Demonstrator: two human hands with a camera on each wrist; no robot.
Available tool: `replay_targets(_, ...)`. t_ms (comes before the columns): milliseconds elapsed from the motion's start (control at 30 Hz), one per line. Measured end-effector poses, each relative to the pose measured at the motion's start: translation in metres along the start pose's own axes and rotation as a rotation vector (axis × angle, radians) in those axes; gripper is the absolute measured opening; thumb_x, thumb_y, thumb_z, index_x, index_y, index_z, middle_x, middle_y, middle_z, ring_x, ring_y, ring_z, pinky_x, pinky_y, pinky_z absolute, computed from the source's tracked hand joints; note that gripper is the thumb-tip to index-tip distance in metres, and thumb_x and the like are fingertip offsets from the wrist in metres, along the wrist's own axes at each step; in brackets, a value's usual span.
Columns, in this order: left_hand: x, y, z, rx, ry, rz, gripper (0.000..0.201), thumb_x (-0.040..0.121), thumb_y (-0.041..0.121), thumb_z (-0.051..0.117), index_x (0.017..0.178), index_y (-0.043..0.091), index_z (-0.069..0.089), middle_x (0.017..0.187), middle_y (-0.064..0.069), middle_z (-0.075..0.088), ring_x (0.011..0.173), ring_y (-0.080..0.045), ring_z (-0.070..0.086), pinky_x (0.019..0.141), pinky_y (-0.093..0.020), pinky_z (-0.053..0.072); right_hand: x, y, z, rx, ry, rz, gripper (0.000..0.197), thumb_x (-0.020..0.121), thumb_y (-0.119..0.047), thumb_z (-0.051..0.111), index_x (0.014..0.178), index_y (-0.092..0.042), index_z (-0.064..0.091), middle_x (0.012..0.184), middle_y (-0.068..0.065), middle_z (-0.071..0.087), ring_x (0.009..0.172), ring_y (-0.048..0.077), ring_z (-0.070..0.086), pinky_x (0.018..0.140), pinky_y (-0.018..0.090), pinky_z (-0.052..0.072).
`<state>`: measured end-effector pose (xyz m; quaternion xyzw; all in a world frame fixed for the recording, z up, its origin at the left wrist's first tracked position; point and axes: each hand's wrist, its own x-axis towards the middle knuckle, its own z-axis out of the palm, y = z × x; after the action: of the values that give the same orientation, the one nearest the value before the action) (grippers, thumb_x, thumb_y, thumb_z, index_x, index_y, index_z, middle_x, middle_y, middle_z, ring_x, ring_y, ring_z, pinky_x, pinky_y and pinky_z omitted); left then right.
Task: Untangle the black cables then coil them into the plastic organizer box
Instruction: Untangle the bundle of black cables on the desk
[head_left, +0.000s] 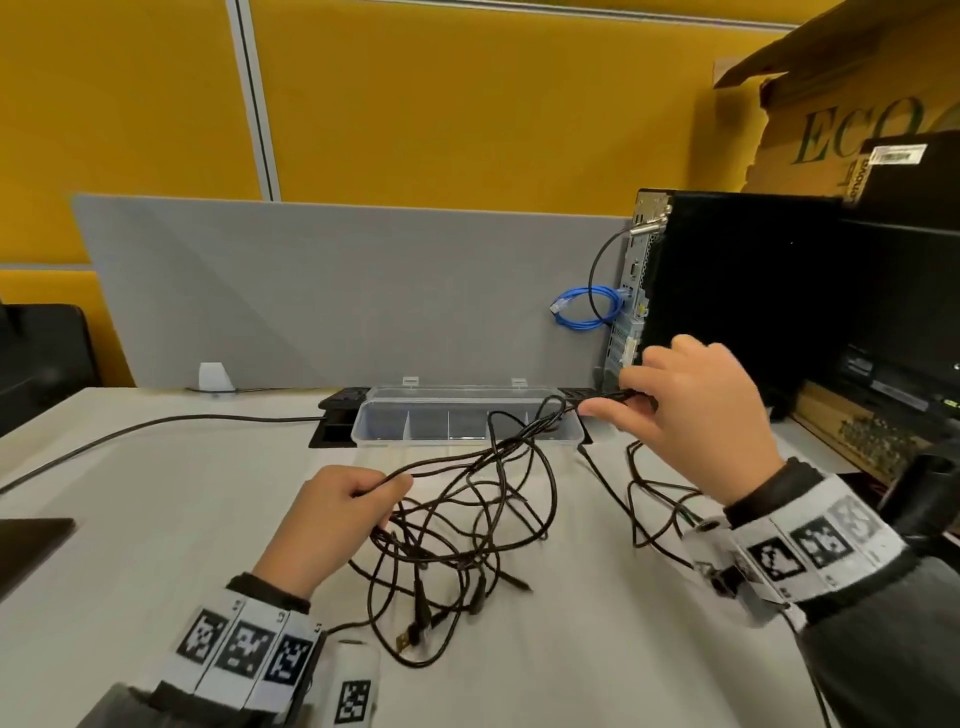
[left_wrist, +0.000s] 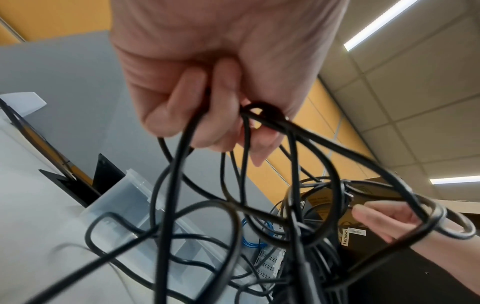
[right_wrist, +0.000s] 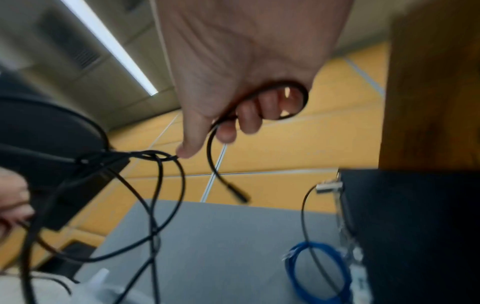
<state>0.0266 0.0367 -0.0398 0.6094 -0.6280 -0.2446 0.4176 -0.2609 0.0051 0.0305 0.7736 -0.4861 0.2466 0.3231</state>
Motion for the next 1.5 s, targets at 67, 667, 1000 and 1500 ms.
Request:
replay_targets(67,0.000,-0.002,-0.001,-0.012,0.028,-0.011,0.053,0.087,0.034,0.059,0.040,0.018,0.044,0.037,0.006,0.038,0.043,-0.008,0.036,0.056,-0.027,0.033,-0.001,0.006,0.003,-0.094,-0.047,0.032,0.053,0.086,-0.062,0.037,0.060,-0.020,0.056,0.055,-0.004,0.034,0.057,0.015,0.033,0.055,0.028,0.023)
replay_targets(667,-0.011,0.011,-0.005,0.160,-0.001,0.028,0.027,0.074,0.041,0.072,0.090,0.045,0.051,0.115,0.011,0.030,0.111,-0.011,0.032,0.093,-0.031,0.033,-0.007,-0.014,0.000,0.861,-0.261,0.113,0.017,0.086,-0.036,0.053,0.078,-0.026,0.064,0.056,-0.028,0.056,0.056,-0.004,0.053,0.055,0.006,0.039)
replay_targets(1000,-0.020,0.026,0.011,0.025,-0.228,0.211,0.012,0.081,0.033,0.067,0.079,0.024,0.060,0.068,0.005,0.065,0.062,-0.003,0.058,0.064,-0.016,0.047,0.004,-0.036,0.000,0.820,-0.269,0.144,0.024,0.091,-0.035,0.052,0.075,-0.024,0.065,0.052,-0.013,0.049,0.053,-0.004,0.049,0.055,0.007,0.038)
replay_targets(1500,-0.011,0.021,0.011,-0.495,-0.132,0.068,0.024,0.098,0.014,0.038,0.087,0.010,0.059,0.099,0.001,0.067,0.092,-0.017,0.063,0.059,-0.022,0.053,0.017,-0.049,-0.004,0.429,-0.058,0.008,0.024,0.090,-0.045,0.047,0.091,-0.034,0.068,0.062,-0.015,0.034,0.067,0.006,0.032,0.070,0.031,0.021)
